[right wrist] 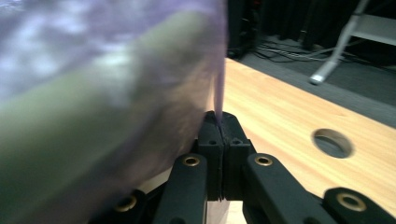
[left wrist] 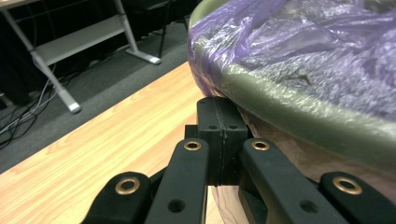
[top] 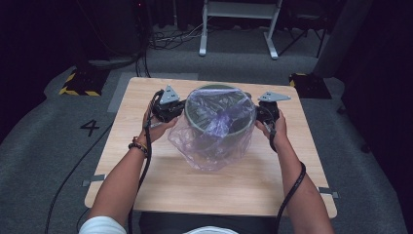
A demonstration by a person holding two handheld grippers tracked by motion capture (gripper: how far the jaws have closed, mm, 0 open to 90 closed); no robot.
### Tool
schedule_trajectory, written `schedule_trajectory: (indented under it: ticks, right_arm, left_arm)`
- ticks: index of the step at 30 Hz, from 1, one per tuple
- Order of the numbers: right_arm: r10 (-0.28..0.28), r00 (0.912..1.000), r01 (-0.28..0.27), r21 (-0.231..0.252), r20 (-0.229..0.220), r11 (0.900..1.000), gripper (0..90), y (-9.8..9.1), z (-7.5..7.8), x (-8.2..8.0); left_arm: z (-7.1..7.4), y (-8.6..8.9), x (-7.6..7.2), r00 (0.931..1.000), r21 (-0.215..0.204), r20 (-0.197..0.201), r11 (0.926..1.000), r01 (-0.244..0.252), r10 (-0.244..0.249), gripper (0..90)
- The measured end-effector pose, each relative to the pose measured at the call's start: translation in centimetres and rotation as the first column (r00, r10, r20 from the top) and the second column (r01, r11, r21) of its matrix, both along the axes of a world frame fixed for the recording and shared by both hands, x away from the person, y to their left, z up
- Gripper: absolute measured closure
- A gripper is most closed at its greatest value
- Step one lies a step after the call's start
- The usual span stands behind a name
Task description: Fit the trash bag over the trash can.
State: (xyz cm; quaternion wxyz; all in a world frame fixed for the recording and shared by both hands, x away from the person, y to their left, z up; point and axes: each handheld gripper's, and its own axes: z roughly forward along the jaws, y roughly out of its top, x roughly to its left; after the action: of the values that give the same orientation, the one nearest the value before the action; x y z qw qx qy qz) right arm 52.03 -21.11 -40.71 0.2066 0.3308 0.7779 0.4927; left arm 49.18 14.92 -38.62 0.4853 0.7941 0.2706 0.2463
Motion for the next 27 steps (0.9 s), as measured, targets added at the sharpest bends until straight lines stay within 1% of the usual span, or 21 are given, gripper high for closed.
schedule_trajectory:
  ticks: [2,4,5,6,8,9,10,13,15,17,18,19,21,23,26,27]
  right_arm:
    - [0.017,0.9999,-0.017,0.019,0.004,0.9997,89.9,-0.4,-0.3,-0.5]
    - [0.016,0.9998,-0.016,0.027,0.006,0.9995,89.9,-0.5,-0.4,-0.7]
    - [0.001,1.0,-0.002,0.024,0.007,0.9997,89.8,-0.7,-0.5,-0.7]
    - [0.001,1.0,-0.002,0.024,0.007,0.9997,89.8,-0.7,-0.5,-0.7]
    - [-0.017,0.9998,0.017,0.021,0.008,0.9996,89.7,-0.8,-0.5,-0.6]
    - [-0.027,0.9996,0.027,0.023,0.008,0.9994,89.5,-0.9,-0.5,-0.5]
    - [-0.05,0.9987,0.049,0.032,0.009,0.9983,89.4,-1.0,-0.5,-0.4]
    - [-0.085,0.9962,0.084,0.047,0.019,0.9954,89.0,-1.3,-0.4,0.0]
    - [-0.102,0.9946,0.101,0.068,0.016,0.9925,89.0,-1.6,-0.3,0.4]
    - [-0.117,0.9931,0.115,0.071,0.012,0.9908,89.0,-1.7,-0.2,0.8]
    - [-0.121,0.9926,0.12,0.066,0.008,0.9905,89.0,-1.6,-0.2,0.9]
    - [-0.131,0.9914,0.13,0.047,0.007,0.9904,89.0,-1.5,-0.2,1.2]
    - [-0.133,0.9911,0.132,0.043,0.006,0.9903,89.0,-1.4,-0.2,1.4]
    - [-0.139,0.9903,0.139,0.039,-0.011,0.9895,88.9,-1.2,-0.3,1.7]
    - [-0.139,0.9898,0.14,0.013,-0.029,0.9901,88.9,-0.8,-0.8,2.1]
    - [-0.139,0.9898,0.14,0.013,-0.029,0.9901,88.9,-0.8,-0.8,2.1]
  left_arm:
    - [-0.1,0.0,-0.3,1.0,-0.001,0.001,1.0,0.007,-0.007,89.9]
    - [-0.2,0.0,-0.4,0.9999,0.004,0.011,1.0,-0.006,0.006,89.9]
    - [-0.4,0.0,-0.2,0.9994,0.002,0.014,0.9995,-0.033,0.033,89.8]
    - [-0.4,0.0,-0.2,0.9994,0.002,0.014,0.9995,-0.033,0.033,89.8]
    - [-0.5,0.0,0.2,0.9987,-0.002,0.006,0.9987,-0.051,0.051,89.7]
    - [-0.6,0.0,0.6,0.9969,0.006,0.008,0.997,-0.078,0.078,88.7]
    - [-0.7,-0.1,0.8,0.995,0.01,0.008,0.995,-0.099,0.099,83.9]
    - [-1.0,0.1,1.7,0.9931,0.013,-0.003,0.9931,-0.117,0.117,85.5]
    - [-1.2,0.2,2.1,0.9941,-0.003,-0.021,0.9943,-0.106,0.106,88.3]
    - [-1.4,0.2,2.3,0.9953,-0.002,-0.023,0.9955,-0.094,0.094,89.8]
    - [-1.5,0.2,2.4,0.9958,-0.004,-0.03,0.9962,-0.087,0.086,89.9]
    - [-1.6,0.0,2.5,0.9959,0.009,-0.031,0.9964,-0.085,0.085,90.0]
    - [-1.7,-0.1,2.6,0.9958,0.014,-0.033,0.9963,-0.085,0.086,90.0]
    - [-2.0,-0.3,2.7,0.9954,0.022,-0.046,0.9963,-0.083,0.084,90.0]
    - [-2.4,-0.4,2.9,0.9946,0.041,-0.056,0.9956,-0.085,0.087,90.0]
    - [-2.4,-0.4,2.9,0.9946,0.041,-0.056,0.9956,-0.085,0.087,90.0]
